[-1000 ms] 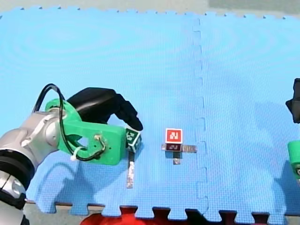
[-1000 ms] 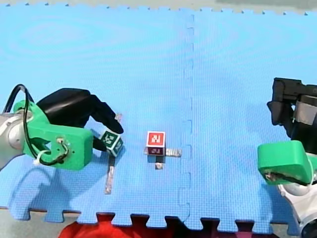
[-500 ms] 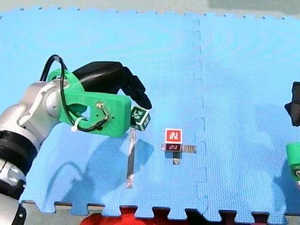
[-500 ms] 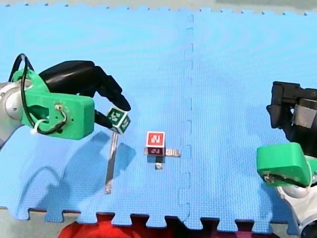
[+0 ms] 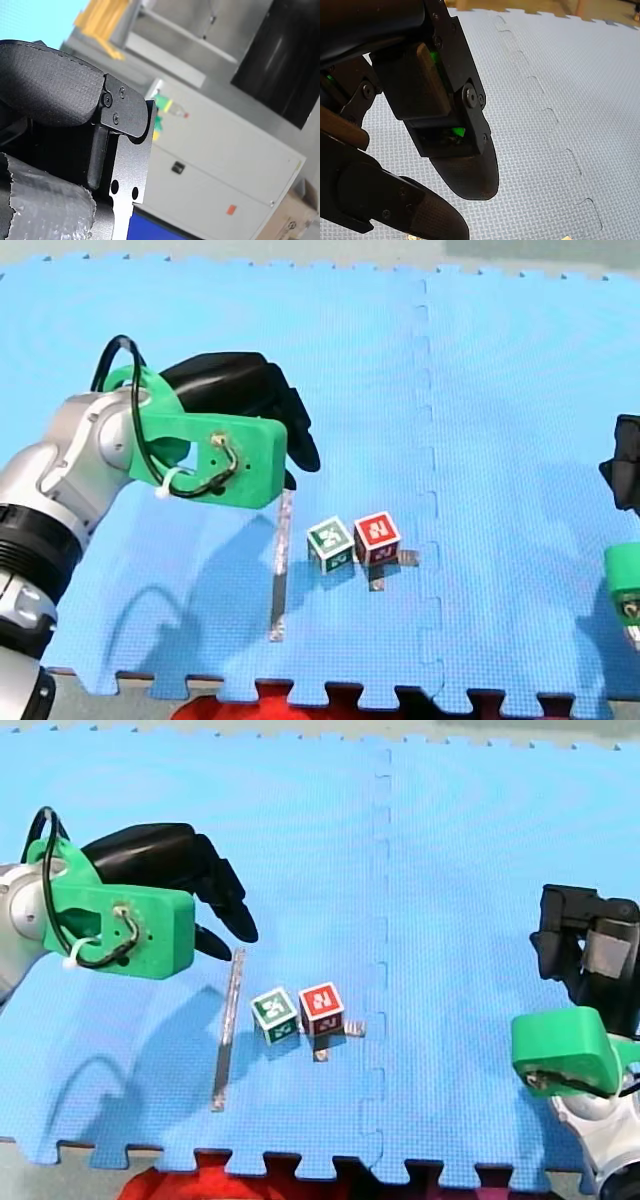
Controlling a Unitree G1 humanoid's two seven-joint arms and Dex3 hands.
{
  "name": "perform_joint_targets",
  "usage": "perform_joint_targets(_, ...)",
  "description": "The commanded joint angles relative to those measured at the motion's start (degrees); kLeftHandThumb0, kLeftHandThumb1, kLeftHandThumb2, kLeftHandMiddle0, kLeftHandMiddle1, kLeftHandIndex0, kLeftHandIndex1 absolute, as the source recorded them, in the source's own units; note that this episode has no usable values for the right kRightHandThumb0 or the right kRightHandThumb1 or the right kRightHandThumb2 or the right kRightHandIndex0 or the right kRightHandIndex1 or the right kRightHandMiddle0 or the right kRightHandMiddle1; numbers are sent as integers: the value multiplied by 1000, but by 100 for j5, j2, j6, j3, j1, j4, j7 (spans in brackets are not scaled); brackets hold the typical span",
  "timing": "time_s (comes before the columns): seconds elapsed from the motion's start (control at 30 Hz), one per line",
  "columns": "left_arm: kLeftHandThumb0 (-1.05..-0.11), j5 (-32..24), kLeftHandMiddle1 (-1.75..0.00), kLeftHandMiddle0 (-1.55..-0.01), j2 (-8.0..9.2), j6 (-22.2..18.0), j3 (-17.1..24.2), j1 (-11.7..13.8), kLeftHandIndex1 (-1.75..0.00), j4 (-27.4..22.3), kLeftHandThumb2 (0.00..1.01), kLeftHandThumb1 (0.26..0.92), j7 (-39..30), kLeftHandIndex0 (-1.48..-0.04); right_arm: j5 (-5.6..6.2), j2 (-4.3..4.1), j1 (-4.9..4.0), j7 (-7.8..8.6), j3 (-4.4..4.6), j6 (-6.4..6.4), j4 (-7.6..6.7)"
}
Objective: Stack cube left
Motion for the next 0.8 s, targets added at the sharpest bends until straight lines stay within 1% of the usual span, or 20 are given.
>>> perform_joint_targets(0.0,-479,34,-1746,-967,-48,66,-32,-32,-2,-71,0,741,-13,-1322,13,-10,-30,-28,2,11,26)
perform_joint_targets(0.2,-480,180,-1746,-971,-197,229,-166,-47,-3,-293,0,742,4,-1324,6,3,-45,-55,14,37,31)
perform_joint_targets(0.3,-480,157,-1746,-975,-247,219,-177,-33,-3,-299,1,743,-22,-1325,2,13,-42,-72,24,51,20)
perform_joint_targets(0.53,-465,107,-1746,-995,-240,156,-162,-4,-8,-236,1,744,-67,-1339,1,13,-8,-93,35,91,-39)
perform_joint_targets(0.67,-463,103,-1746,-1000,-200,100,-165,64,-7,-241,1,744,-42,-1339,35,-12,-20,-62,28,71,26)
perform_joint_targets(0.73,-467,108,-1746,-1001,-191,113,-174,68,-1,-238,1,745,-71,-1258,47,-23,-27,-50,25,52,49)
perform_joint_targets(0.77,-622,157,-1746,-1001,-177,139,-216,52,-1,-197,3,737,-103,-1024,51,-23,-25,-46,24,44,49)
